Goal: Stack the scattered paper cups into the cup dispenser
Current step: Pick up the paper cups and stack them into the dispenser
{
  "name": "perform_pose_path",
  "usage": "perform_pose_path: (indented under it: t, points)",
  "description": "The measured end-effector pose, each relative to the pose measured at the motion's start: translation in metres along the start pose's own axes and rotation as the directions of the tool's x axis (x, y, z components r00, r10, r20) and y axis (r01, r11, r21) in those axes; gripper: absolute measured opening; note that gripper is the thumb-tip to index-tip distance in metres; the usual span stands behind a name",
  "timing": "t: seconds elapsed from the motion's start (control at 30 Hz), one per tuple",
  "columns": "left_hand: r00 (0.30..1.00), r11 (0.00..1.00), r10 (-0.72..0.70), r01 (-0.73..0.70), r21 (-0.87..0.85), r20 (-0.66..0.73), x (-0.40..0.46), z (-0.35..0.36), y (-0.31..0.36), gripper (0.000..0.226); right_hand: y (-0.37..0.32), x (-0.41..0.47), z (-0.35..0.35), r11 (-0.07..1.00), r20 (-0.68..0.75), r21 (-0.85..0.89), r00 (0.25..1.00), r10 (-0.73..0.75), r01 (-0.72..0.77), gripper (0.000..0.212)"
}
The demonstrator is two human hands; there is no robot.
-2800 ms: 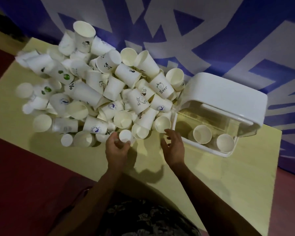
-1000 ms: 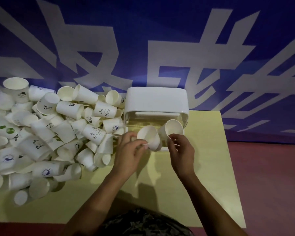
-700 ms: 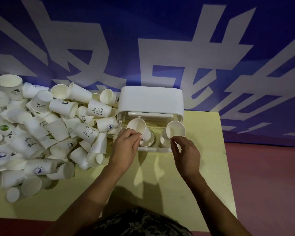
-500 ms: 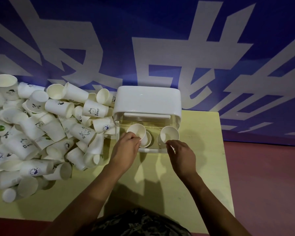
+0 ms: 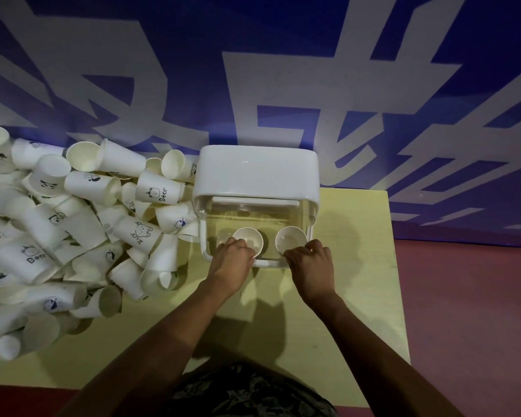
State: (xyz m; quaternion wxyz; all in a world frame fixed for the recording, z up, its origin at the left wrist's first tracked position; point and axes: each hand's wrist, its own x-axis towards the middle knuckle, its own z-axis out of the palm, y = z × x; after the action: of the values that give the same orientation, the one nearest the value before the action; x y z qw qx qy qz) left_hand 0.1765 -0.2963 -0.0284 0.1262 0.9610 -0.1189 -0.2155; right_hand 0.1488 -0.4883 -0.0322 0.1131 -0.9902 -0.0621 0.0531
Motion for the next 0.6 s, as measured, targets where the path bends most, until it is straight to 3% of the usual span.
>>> perform_pose_path:
  t: [0.13,0.27,0.43,0.6]
  points:
    - [0.981,0.989,0.029,-0.057,-0.138,-0.194,-0.014,0.002,-0.01,0.026,-0.005,-0.005,0.003,0.999,-0.017,0.034,0.999,0.041,-0.04,0.016]
    - [0.938,0.976,-0.034,-0.043,-0.216,-0.345,-0.045,0.003,-0.033,0.02,-0.026,-0.014,0.003,0.987,-0.081,0.157,0.995,0.051,-0.037,0.014]
    - [0.899,0.916,-0.315,0.203,-0.346,-0.305,-0.092,0.009,-0.084,0.017,-0.084,-0.025,0.013,0.944,0.038,0.327,0.997,-0.066,0.051,0.017]
    - [0.824,0.858,-0.476,0.361,-0.365,-0.305,-0.132,0.006,-0.147,0.027,-0.148,-0.031,0.036,0.9,0.252,0.397,0.922,-0.294,0.178,0.027]
